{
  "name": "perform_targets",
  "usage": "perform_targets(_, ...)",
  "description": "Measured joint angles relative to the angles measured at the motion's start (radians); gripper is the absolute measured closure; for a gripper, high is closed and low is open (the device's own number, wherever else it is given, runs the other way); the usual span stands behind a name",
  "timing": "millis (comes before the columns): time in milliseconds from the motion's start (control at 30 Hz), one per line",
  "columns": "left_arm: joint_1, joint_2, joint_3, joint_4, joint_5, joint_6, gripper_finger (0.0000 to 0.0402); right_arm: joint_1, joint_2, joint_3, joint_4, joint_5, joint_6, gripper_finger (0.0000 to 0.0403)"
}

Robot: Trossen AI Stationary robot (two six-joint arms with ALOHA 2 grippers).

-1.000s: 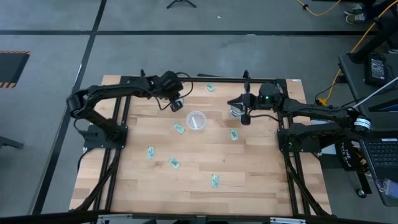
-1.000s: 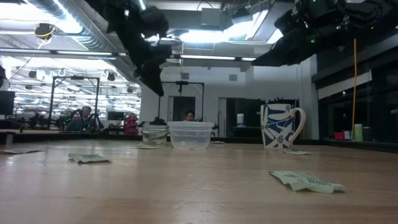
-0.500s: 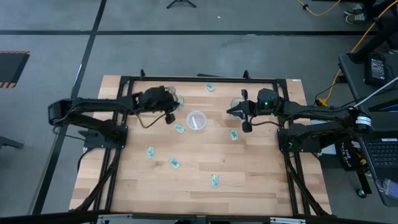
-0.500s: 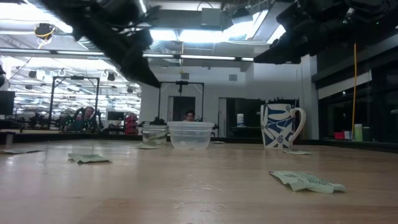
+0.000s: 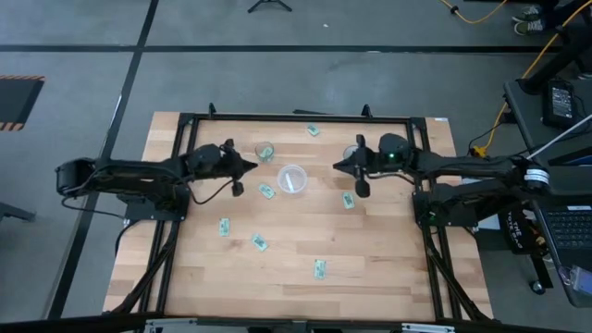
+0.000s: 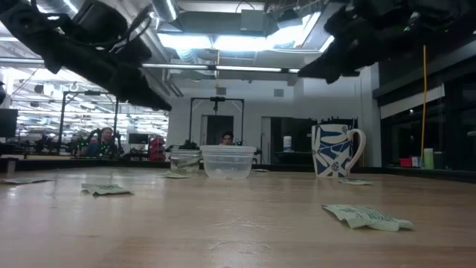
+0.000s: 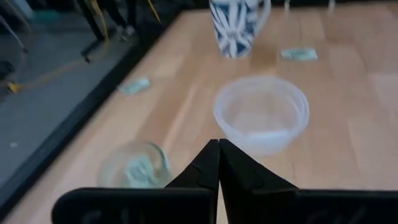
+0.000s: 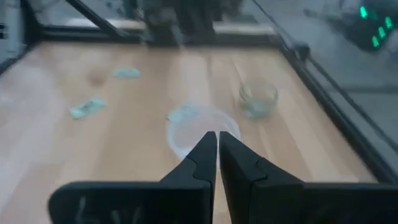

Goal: Pick and place Stevia / Truvia into bins
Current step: Put the stevia packet into the transparent container

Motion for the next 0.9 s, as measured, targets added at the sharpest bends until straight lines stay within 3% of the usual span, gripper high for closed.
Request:
perform_targets(133,0.026,-0.048,0.000,0.003,0.000,0.010,0.0400,-0.001,0.135,0.106,-0.066,0.040,-0.010,0.0397)
perform_targets(400,0.053,-0.094,0.000,-0.011,0.000,0.021,0.0399,-0.082,0.450,0.509,-0.329,0.035,-0.067,0.0394)
perform_targets(633,0.052,-0.094,0.000,-0.030,0.000,0.045,0.0396,-0.197,0.680,0.796,-0.539,0.037,0.053,0.0394)
perform_targets(900,0.052,-0.094,0.000,-0.030,0.000,0.036,0.0395,-0.255,0.851,1.013,-0.689,0.036,0.164,0.0393)
